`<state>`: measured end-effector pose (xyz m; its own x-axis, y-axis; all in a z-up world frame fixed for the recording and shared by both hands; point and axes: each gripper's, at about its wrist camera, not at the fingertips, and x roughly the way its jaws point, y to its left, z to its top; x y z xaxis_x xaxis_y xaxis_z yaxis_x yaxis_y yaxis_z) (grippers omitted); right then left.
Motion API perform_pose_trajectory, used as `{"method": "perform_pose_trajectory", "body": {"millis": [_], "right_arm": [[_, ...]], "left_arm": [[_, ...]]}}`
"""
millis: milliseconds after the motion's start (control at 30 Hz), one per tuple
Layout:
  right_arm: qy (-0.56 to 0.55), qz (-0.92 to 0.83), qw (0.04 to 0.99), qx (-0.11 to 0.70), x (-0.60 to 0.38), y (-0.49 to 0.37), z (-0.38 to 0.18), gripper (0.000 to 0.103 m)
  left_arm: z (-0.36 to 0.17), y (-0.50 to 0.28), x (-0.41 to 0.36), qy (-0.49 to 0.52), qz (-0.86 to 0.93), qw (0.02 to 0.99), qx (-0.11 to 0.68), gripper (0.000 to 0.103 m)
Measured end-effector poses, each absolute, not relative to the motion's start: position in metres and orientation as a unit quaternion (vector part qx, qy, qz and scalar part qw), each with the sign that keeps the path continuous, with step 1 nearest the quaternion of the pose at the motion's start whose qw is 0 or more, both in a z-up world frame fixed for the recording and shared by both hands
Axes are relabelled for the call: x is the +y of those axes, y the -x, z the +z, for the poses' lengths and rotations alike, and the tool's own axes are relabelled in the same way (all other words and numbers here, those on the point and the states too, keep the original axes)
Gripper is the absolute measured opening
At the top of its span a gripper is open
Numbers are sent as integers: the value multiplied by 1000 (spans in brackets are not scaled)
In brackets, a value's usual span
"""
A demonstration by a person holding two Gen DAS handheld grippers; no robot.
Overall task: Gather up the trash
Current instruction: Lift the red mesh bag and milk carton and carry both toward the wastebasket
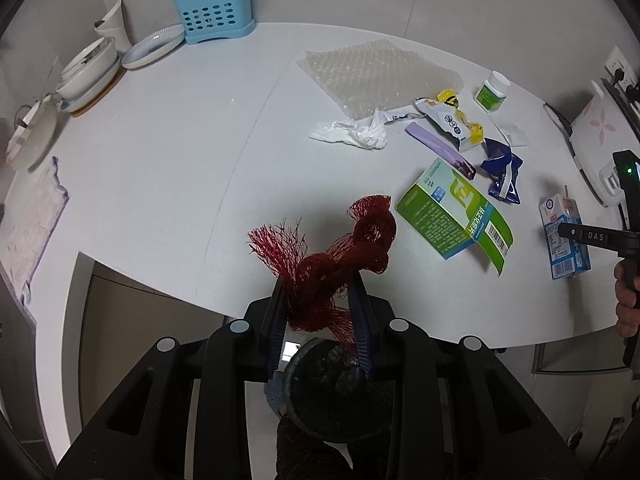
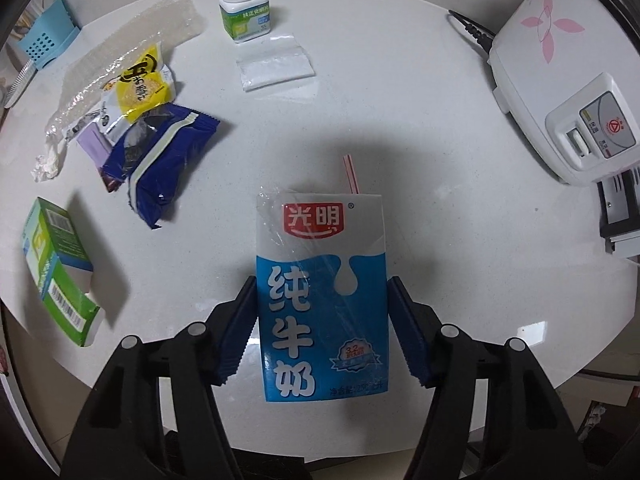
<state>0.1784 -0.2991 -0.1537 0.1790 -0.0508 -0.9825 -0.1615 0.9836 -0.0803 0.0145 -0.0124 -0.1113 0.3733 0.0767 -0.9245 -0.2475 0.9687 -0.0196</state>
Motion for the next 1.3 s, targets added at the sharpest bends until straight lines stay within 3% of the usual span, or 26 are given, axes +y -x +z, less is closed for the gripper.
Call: {"method": "perform_pose_trajectory", "body": {"millis": [667,967,1300], "right_arm": [[21,47,841,538,-262,-34,-67,61],[-9,69,860,506,-237,34,-75,61],[-8,94,851,517,-213,74,-121,61]], "left_arm": [[-99,58,-12,53,9,844,534,29],[-131,95,-13,50,-24,835,548,29],[-169,106,-15,58,-44,832,550,29]]}}
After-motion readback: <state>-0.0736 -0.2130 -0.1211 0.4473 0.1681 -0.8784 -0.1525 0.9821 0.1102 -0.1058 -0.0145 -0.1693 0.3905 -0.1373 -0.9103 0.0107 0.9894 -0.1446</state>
